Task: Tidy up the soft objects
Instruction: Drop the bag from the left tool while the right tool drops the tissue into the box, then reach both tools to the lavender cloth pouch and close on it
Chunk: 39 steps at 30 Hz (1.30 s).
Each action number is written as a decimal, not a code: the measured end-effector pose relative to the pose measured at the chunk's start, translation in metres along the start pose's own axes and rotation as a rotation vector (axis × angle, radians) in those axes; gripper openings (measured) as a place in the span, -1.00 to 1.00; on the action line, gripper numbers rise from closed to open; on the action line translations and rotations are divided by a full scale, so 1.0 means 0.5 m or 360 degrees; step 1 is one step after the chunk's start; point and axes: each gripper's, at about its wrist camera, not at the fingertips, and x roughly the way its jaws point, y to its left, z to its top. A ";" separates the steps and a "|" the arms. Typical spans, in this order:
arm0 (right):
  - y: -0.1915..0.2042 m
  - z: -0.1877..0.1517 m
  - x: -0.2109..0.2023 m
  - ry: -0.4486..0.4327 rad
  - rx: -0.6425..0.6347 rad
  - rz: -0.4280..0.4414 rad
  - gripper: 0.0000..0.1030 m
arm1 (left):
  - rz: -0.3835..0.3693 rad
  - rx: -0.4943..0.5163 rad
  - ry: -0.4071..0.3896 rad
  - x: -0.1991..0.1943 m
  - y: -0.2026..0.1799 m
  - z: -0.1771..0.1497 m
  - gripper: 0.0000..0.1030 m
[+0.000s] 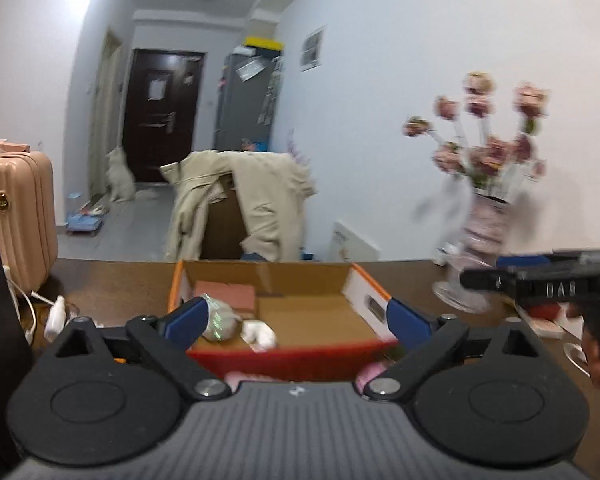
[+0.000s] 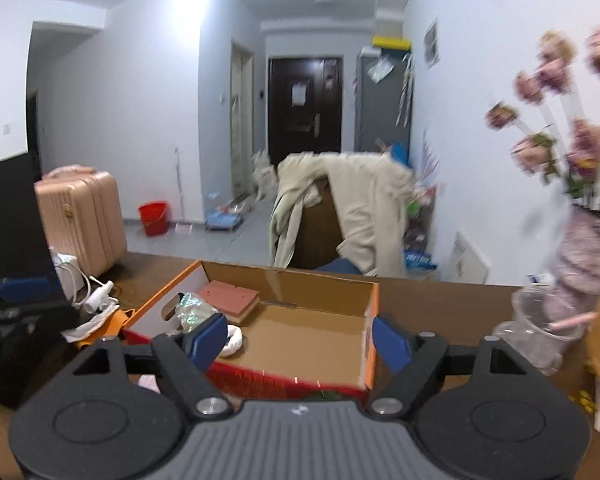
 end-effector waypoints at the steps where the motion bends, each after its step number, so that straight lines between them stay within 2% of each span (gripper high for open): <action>1: 0.003 -0.018 -0.034 -0.0026 0.0001 -0.0010 0.61 | -0.0013 0.0020 -0.0002 -0.028 -0.013 -0.023 0.92; 4: 0.022 -0.087 -0.113 -0.0113 0.0014 -0.0057 0.69 | -0.0043 0.0072 -0.0050 -0.091 -0.039 -0.088 0.98; 7: 0.053 -0.173 -0.169 -0.0170 0.0016 -0.0113 0.70 | -0.0020 0.0102 -0.0121 -0.140 -0.054 -0.158 1.00; 12: 0.096 -0.324 -0.221 -0.0253 0.0144 -0.0156 0.81 | 0.0000 0.0068 -0.0088 -0.189 -0.070 -0.254 1.00; 15: 0.126 -0.398 -0.240 -0.0219 0.0078 -0.0229 0.81 | -0.0015 0.0116 -0.0115 -0.218 -0.079 -0.300 1.00; 18: 0.132 -0.441 -0.263 -0.0201 0.0069 -0.0245 0.81 | -0.0024 0.0189 -0.0108 -0.230 -0.092 -0.323 1.00; 22: 0.143 -0.461 -0.279 -0.0207 0.0018 -0.0259 0.81 | -0.0035 0.0214 -0.0101 -0.232 -0.105 -0.330 1.00; 27: 0.137 -0.450 -0.282 -0.0234 0.0014 -0.0232 0.81 | -0.0037 0.0188 -0.0095 -0.223 -0.113 -0.328 1.00; 33: 0.115 -0.444 -0.245 -0.0188 0.0047 -0.0229 0.80 | -0.0015 0.0186 -0.0017 -0.169 -0.116 -0.314 1.00; 35: 0.105 -0.433 -0.230 -0.0174 0.0080 -0.0204 0.78 | -0.0008 0.0175 -0.0004 -0.147 -0.110 -0.303 1.00; 39: 0.097 -0.396 -0.193 -0.0161 0.0152 -0.0074 0.72 | 0.0081 0.0102 0.0041 -0.097 -0.068 -0.269 0.98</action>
